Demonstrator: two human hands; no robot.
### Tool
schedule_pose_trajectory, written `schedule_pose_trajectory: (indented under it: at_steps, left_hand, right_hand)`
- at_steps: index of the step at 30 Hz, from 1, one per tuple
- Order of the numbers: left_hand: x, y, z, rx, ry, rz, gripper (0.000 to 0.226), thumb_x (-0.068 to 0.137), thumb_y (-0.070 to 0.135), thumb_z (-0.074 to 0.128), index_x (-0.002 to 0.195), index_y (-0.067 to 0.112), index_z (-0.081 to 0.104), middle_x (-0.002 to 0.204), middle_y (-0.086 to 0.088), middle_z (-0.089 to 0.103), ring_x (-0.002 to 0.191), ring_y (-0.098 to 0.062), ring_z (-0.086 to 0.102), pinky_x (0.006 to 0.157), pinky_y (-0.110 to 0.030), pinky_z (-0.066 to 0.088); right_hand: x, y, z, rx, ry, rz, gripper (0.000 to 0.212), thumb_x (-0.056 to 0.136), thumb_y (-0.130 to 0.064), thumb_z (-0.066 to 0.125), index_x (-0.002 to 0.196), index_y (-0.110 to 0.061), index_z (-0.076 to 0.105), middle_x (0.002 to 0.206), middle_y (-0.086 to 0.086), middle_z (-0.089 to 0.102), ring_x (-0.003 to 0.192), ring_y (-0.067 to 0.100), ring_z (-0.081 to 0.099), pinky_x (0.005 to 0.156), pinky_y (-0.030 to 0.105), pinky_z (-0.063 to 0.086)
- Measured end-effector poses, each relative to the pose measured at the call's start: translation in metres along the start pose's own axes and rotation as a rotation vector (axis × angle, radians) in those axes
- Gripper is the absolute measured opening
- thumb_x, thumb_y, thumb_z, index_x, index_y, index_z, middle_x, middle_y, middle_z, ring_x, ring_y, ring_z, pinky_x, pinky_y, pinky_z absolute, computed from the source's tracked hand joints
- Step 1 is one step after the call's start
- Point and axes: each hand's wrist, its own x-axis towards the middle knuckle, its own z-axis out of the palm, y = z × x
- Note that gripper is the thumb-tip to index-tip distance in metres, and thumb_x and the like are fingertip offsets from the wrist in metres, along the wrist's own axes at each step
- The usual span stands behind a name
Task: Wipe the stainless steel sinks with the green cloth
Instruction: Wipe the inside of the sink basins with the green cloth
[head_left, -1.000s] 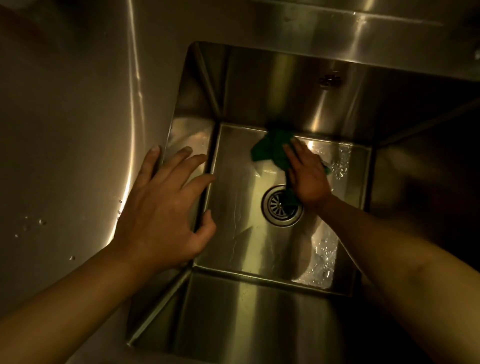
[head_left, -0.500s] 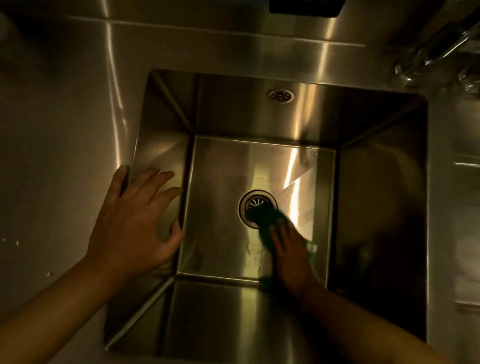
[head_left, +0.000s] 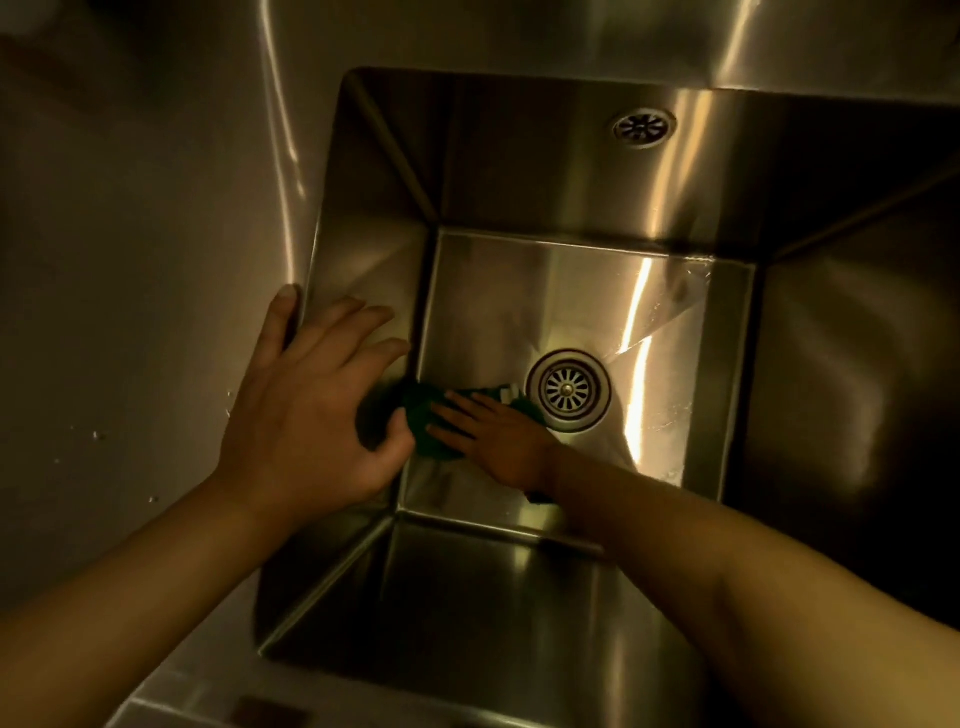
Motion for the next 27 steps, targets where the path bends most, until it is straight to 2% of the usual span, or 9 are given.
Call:
schedule_pose_trajectory:
  at_steps: [3, 5, 7, 9, 15, 18, 22, 25, 27]
  left_hand:
    - [0.001, -0.001, 0.0, -0.012, -0.008, 0.022, 0.056, 0.082, 0.045, 0.063, 0.131, 0.017, 0.067, 0.145, -0.005, 0.058, 0.144, -0.025, 0.045, 0.127, -0.053, 0.008]
    - [0.0, -0.002, -0.001, -0.009, -0.019, 0.04, 0.058, 0.082, 0.045, 0.063, 0.133, 0.017, 0.066, 0.148, -0.004, 0.056, 0.147, -0.024, 0.042, 0.126, -0.059, 0.009]
    - [-0.002, -0.002, -0.002, -0.015, -0.029, 0.081, 0.058, 0.082, 0.045, 0.063, 0.133, 0.017, 0.066, 0.15, -0.005, 0.054, 0.15, -0.024, 0.038, 0.124, -0.065, 0.009]
    - [-0.003, -0.001, -0.004, -0.052, -0.04, 0.154, 0.056, 0.082, 0.044, 0.064, 0.131, 0.016, 0.068, 0.151, -0.006, 0.054, 0.15, -0.025, 0.037, 0.123, -0.065, 0.011]
    - [-0.004, -0.006, -0.006, -0.181, -0.077, 0.285, 0.056, 0.082, 0.044, 0.064, 0.13, 0.015, 0.07, 0.15, -0.007, 0.055, 0.149, -0.026, 0.039, 0.125, -0.045, 0.019]
    - [-0.003, -0.007, -0.005, -0.194, -0.075, 0.293, 0.057, 0.081, 0.044, 0.063, 0.13, 0.016, 0.07, 0.149, -0.006, 0.056, 0.148, -0.026, 0.041, 0.124, -0.042, 0.02]
    - [-0.003, -0.008, -0.005, -0.215, -0.084, 0.284, 0.056, 0.08, 0.044, 0.063, 0.129, 0.018, 0.07, 0.147, -0.006, 0.057, 0.146, -0.025, 0.043, 0.124, -0.044, 0.024]
    - [-0.004, -0.008, -0.006, -0.227, -0.084, 0.288, 0.055, 0.079, 0.044, 0.064, 0.127, 0.019, 0.071, 0.146, -0.006, 0.059, 0.145, -0.026, 0.045, 0.122, -0.047, 0.027]
    - [-0.003, -0.008, -0.006, -0.227, -0.083, 0.291, 0.054, 0.079, 0.043, 0.066, 0.127, 0.018, 0.071, 0.145, -0.007, 0.059, 0.144, -0.027, 0.046, 0.121, -0.048, 0.028]
  right_hand:
    - [0.01, 0.035, -0.021, -0.023, 0.111, 0.026, 0.058, 0.105, -0.015, 0.041, 0.161, -0.018, 0.025, 0.168, 0.012, 0.018, 0.154, 0.038, 0.017, 0.124, 0.052, 0.019]
    - [0.005, 0.063, -0.037, 0.01, 0.261, 0.207, 0.055, 0.105, -0.013, 0.045, 0.159, -0.016, 0.033, 0.166, 0.014, 0.026, 0.152, 0.039, 0.025, 0.123, 0.051, 0.02]
    - [-0.008, 0.091, -0.053, 0.029, 0.335, 0.445, 0.061, 0.103, -0.013, 0.05, 0.16, -0.019, 0.03, 0.167, 0.013, 0.023, 0.153, 0.038, 0.023, 0.123, 0.053, 0.021]
    - [-0.032, 0.114, -0.065, 0.037, 0.317, 0.619, 0.07, 0.1, -0.015, 0.052, 0.162, -0.022, 0.021, 0.169, 0.009, 0.015, 0.155, 0.035, 0.016, 0.124, 0.054, 0.018]
    - [-0.13, 0.104, -0.048, 0.093, 0.287, 1.048, 0.074, 0.098, -0.013, 0.05, 0.163, -0.016, 0.014, 0.17, 0.015, 0.008, 0.156, 0.036, 0.009, 0.125, 0.047, 0.011]
    - [-0.161, 0.073, -0.03, 0.115, 0.123, 1.228, 0.077, 0.097, -0.009, 0.051, 0.162, -0.011, 0.01, 0.168, 0.021, 0.005, 0.153, 0.041, 0.012, 0.125, 0.047, 0.011]
    - [-0.171, 0.031, -0.03, 0.139, -0.134, 1.241, 0.062, 0.094, -0.016, 0.055, 0.151, -0.01, 0.029, 0.151, 0.024, 0.027, 0.135, 0.044, 0.034, 0.115, 0.054, 0.034]
    - [-0.177, 0.013, -0.042, 0.21, -0.204, 1.217, 0.057, 0.094, -0.016, 0.059, 0.146, -0.016, 0.035, 0.147, 0.02, 0.029, 0.132, 0.043, 0.039, 0.106, 0.053, 0.045]
    - [-0.181, 0.003, -0.042, 0.194, -0.287, 1.116, 0.06, 0.096, -0.015, 0.06, 0.149, -0.018, 0.034, 0.151, 0.02, 0.027, 0.133, 0.044, 0.042, 0.1, 0.051, 0.051]
